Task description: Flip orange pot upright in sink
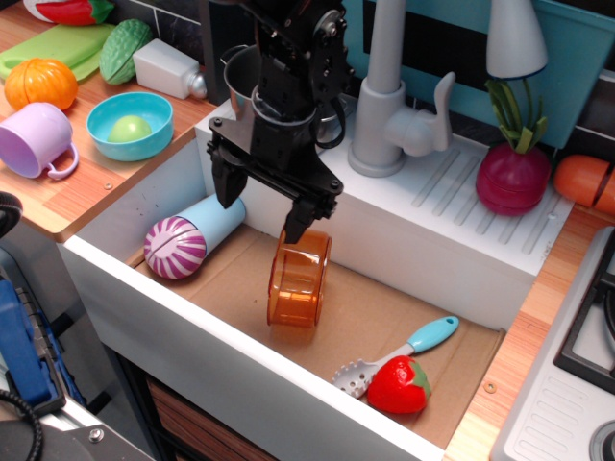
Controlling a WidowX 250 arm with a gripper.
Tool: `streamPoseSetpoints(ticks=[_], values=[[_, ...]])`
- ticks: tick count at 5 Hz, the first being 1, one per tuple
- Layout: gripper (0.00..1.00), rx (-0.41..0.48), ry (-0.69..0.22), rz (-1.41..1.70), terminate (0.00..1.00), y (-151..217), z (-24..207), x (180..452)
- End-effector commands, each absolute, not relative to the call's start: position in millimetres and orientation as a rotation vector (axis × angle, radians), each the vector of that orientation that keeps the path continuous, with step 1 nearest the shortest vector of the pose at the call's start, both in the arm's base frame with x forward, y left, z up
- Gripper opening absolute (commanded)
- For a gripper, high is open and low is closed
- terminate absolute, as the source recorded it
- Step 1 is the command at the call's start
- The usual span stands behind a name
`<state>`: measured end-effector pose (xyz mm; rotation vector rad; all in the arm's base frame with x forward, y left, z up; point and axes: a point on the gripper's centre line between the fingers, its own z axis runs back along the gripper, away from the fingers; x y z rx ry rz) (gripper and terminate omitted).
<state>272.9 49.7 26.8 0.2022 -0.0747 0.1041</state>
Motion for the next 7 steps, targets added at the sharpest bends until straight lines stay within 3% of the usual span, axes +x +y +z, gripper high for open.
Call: streamPoseSetpoints(ticks=[1,3,7], values=[[1.0,0.112,-0.123,0.147,0.0,49,33,281],[1.0,-0.068,-0.155,0.194,0.0,51,24,284],[1.0,-0.134,-0.19,0.219,0.0,41,8,297]])
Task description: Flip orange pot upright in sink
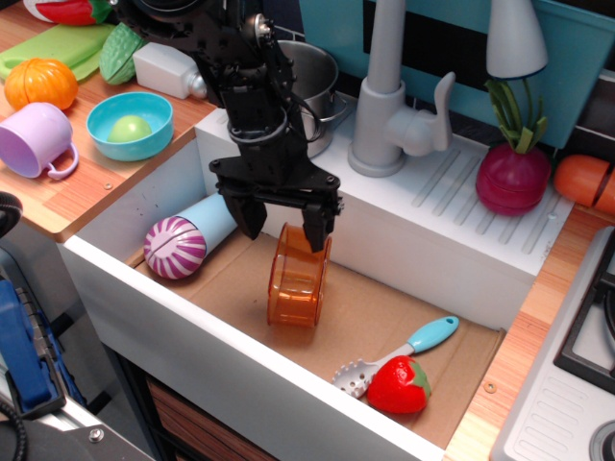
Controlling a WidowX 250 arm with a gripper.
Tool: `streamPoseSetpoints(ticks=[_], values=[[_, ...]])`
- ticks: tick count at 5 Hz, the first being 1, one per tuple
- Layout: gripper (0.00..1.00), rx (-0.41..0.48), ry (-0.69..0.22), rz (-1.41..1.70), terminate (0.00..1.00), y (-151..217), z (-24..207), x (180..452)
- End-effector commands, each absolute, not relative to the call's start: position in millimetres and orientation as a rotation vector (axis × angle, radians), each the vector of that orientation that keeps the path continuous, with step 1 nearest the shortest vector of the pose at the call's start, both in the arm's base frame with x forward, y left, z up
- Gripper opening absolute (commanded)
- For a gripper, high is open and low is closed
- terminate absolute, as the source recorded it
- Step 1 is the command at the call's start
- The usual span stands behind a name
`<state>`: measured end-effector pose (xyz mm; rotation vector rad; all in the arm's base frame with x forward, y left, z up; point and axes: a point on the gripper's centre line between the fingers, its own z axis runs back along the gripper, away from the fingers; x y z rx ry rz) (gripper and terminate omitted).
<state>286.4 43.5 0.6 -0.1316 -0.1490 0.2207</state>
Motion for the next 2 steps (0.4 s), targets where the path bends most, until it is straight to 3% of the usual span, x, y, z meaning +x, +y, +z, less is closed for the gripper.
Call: streamPoseSetpoints(ticks=[1,2], values=[[1.0,-0.163,-0.21,0.237,0.0,31,1,302],[1.0,-0.184,-0.233,0.258,0.0,18,-8,302]])
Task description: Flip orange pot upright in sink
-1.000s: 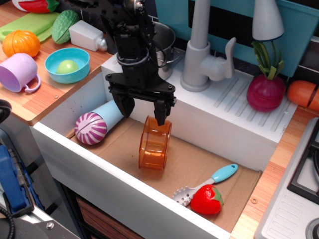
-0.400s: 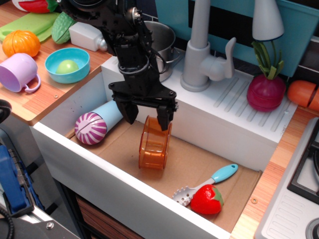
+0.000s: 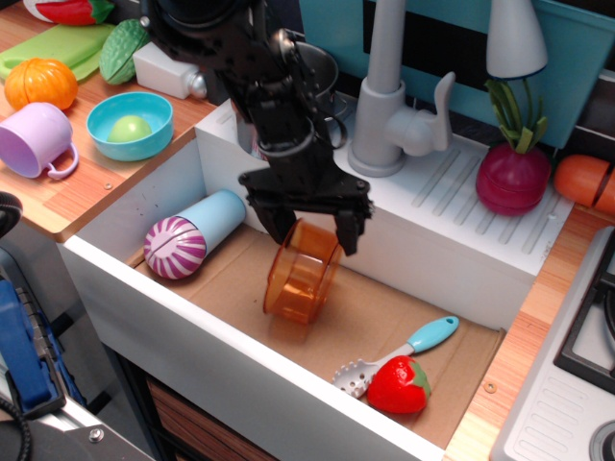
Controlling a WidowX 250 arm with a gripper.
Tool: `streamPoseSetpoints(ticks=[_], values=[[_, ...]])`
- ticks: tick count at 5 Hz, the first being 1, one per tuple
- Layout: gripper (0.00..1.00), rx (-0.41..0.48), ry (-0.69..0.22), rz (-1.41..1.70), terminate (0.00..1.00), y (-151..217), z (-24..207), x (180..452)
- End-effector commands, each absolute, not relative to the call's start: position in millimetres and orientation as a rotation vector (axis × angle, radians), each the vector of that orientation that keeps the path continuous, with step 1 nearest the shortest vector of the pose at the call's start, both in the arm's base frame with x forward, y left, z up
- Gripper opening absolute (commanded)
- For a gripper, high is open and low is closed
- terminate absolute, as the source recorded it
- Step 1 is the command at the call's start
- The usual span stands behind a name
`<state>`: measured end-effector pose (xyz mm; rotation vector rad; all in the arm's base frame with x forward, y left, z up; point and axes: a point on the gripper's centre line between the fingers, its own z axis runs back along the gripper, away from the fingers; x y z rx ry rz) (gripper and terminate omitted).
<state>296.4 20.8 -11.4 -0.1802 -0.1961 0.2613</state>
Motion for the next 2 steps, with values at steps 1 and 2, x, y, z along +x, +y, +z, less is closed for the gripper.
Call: streamPoseSetpoints(ticks=[1,2], values=[[1.0,-0.192,-0.225,0.265,0.0,11.5,-12.4,297.6],[0.0,-0.178,-0.22,0.273,0.0,9.4,-11.0,295.4]])
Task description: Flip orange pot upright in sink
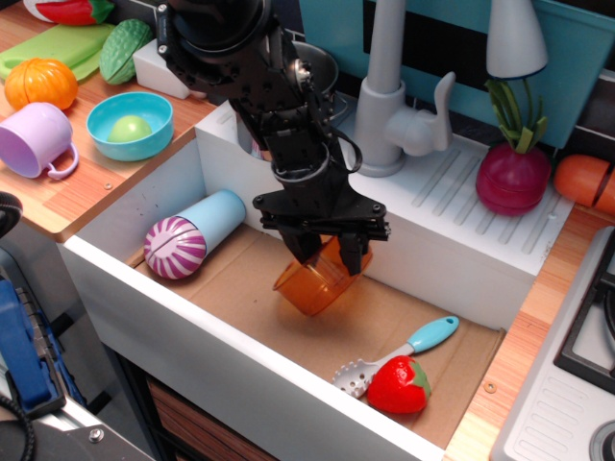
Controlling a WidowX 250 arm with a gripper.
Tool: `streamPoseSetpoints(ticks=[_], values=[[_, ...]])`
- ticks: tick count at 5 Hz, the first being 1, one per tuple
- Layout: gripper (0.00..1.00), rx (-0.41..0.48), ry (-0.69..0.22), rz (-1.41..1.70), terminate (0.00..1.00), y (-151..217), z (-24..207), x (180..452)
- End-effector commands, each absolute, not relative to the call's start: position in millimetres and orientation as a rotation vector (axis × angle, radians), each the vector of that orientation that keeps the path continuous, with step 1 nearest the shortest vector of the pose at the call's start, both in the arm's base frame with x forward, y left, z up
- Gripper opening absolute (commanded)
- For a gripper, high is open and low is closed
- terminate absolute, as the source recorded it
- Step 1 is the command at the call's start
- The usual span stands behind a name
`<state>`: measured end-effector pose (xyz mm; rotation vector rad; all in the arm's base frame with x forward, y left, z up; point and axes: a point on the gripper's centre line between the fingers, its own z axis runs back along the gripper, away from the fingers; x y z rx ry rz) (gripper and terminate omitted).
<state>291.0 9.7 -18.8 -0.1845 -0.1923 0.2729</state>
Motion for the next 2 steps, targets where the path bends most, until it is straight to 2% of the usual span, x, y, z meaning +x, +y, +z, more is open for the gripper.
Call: streamPoseSetpoints(ticks=[1,2], values=[[0.0,-0.176,-0.223,0.271,0.0,7.9,-10.5,295.4],[0.0,-0.149,-0.217,0.256,0.0,2.9,-9.9,294.3]])
